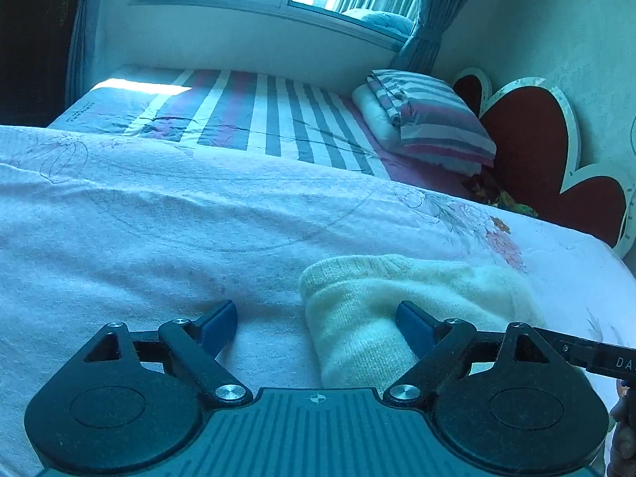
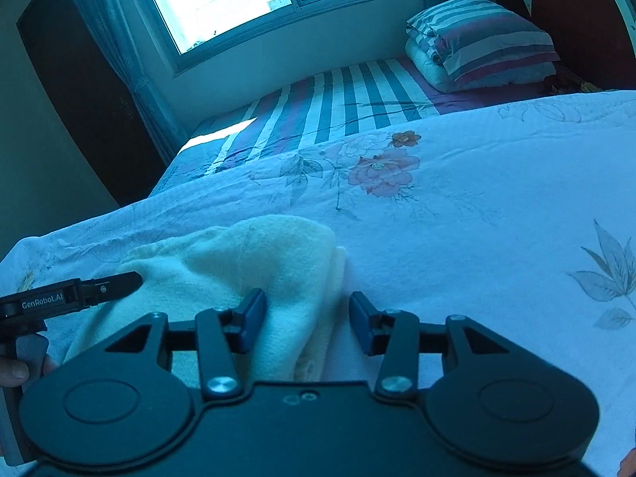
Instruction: Fold small clothes
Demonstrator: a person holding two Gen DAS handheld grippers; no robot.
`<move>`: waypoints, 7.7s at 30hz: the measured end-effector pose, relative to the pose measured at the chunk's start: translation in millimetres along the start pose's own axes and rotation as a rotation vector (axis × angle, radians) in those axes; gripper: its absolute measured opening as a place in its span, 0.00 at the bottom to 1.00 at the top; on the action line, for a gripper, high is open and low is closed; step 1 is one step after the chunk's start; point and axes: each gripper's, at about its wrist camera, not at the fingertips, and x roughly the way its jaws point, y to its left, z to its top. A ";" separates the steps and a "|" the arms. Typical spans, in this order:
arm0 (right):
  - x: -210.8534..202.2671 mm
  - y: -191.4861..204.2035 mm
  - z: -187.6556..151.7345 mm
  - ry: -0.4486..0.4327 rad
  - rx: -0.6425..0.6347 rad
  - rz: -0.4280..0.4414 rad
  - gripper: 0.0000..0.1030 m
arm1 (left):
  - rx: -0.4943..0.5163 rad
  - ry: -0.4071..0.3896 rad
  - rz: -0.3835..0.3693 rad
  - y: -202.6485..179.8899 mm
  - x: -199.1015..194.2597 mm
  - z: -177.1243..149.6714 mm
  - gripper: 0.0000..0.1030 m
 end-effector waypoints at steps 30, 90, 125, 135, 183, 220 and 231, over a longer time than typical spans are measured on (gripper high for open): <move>-98.9 30.5 -89.6 0.105 -0.046 -0.023 0.41 | 0.171 0.090 -0.052 0.4 -136.8 -110.1 0.85; -96.1 -32.0 -76.5 0.079 0.284 0.254 0.78 | -0.127 0.143 -0.365 35.1 -127.7 -95.3 0.88; -33.7 -43.9 -41.7 0.129 0.186 0.442 0.38 | -0.190 0.250 -0.609 36.0 -32.7 -55.5 0.72; -32.3 -40.2 -38.6 0.122 0.149 0.450 0.46 | -0.250 0.252 -0.606 55.0 -28.9 -63.3 0.41; -22.3 219.0 -53.0 0.067 -0.001 0.494 0.29 | -0.044 0.033 -0.255 210.1 -210.4 -19.8 0.28; -50.2 226.8 -141.4 0.267 0.217 0.461 0.25 | -0.198 0.161 -0.351 279.2 -241.5 -137.6 0.58; 3.5 292.0 -76.3 0.046 -0.146 0.240 0.24 | 0.075 -0.002 -0.028 246.3 -182.5 -46.5 0.68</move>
